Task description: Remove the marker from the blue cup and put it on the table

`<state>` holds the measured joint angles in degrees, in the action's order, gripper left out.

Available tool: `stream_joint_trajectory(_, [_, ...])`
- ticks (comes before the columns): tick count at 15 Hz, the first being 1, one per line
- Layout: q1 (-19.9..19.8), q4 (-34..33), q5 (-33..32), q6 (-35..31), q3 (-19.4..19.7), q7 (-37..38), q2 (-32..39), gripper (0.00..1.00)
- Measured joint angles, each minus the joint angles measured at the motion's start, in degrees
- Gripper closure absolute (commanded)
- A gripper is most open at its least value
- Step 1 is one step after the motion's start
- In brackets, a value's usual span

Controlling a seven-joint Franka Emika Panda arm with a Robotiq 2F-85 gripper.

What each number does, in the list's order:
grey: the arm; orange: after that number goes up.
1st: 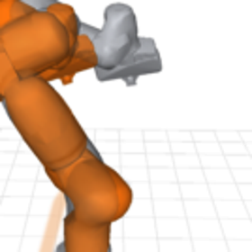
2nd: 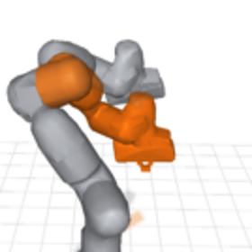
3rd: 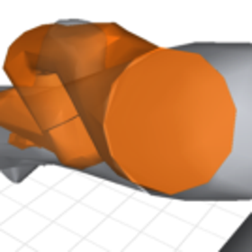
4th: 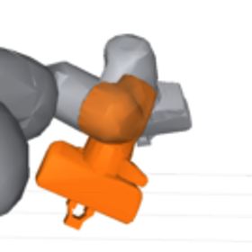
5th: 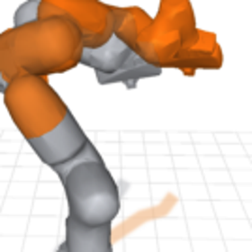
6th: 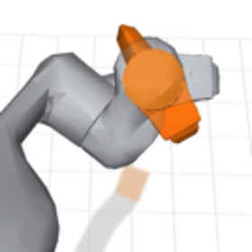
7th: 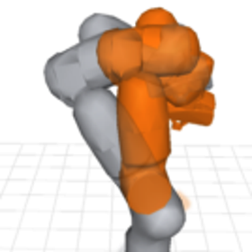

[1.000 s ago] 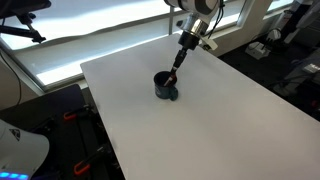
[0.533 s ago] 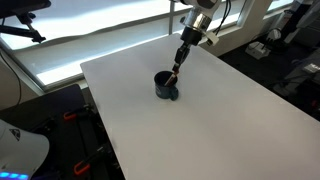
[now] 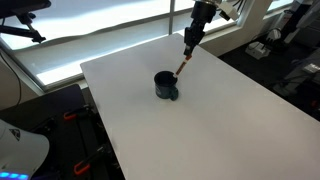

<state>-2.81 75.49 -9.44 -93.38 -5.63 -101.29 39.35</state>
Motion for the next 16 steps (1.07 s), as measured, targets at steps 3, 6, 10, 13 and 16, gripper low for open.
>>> stream_joint_trajectory(3, [-0.01, 2.27, -0.22, -1.69, 1.23, 3.95, -4.97, 0.97])
stream_joint_trajectory(6, [-0.09, 5.58, -0.45, -3.31, 2.66, 7.37, -9.48, 0.97])
stream_joint_trajectory(10, [-0.9, 11.57, -0.65, -6.8, 4.51, 11.25, -13.92, 0.97])
stream_joint_trajectory(13, [-2.36, 16.72, -0.66, -10.36, 5.81, 11.89, -16.16, 0.97])
stream_joint_trajectory(16, [-4.18, 21.77, -0.65, -14.75, 6.69, 11.88, -17.47, 0.97])
